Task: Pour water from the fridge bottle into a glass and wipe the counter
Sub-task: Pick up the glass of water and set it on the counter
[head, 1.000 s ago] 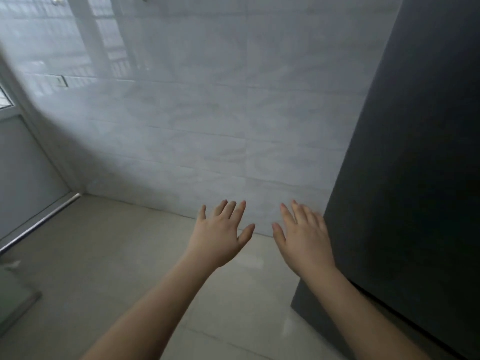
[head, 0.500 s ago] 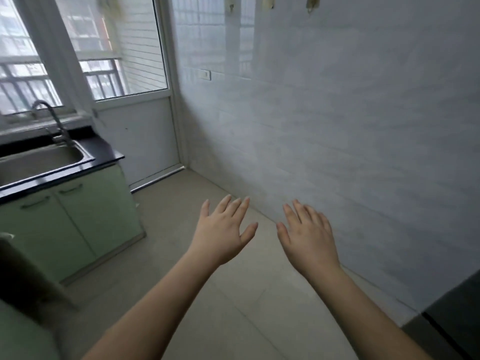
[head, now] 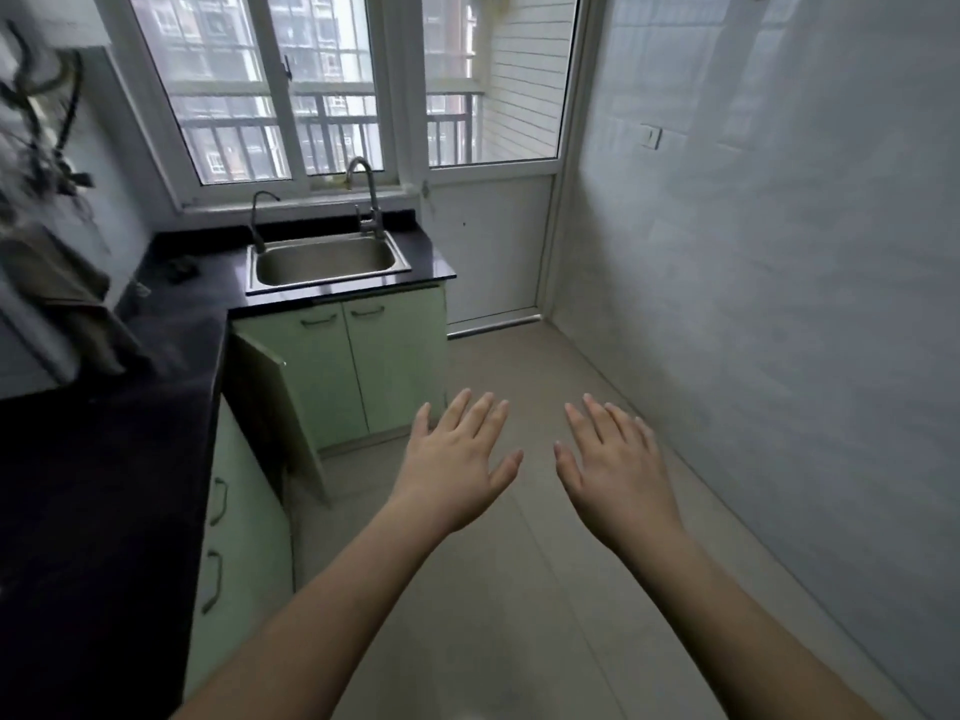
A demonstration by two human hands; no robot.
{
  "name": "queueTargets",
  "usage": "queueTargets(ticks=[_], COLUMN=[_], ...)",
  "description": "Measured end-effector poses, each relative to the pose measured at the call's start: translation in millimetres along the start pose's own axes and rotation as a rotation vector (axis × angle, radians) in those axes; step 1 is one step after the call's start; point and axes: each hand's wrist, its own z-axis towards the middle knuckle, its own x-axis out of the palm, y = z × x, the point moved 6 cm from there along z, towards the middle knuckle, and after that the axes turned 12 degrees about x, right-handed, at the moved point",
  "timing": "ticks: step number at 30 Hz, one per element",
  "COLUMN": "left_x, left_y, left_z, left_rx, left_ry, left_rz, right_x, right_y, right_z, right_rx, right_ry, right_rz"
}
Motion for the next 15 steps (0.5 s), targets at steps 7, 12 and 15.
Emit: queueTargets(ticks=[7, 12, 15], left_x=[17.1, 26.5, 29.4], left_y=[58.6, 98.6, 113.5], left_z=[-10.2, -8.5, -8.9], left_rx=[-0.231, -0.431, -0.509], left_ry=[0.06, 0.102, 0.115], left_rz=[0.055, 0.077, 0.084], right_x=[41.3, 61.8, 69.2], right_y=[52.6, 92.0, 114.5], right_z=[39.0, 80.7, 98.4], right_rx=[-0.172, -0.327, -0.427], right_ry=[0.061, 0.104, 0.113], right_rz=[0.089, 0.177, 0.191])
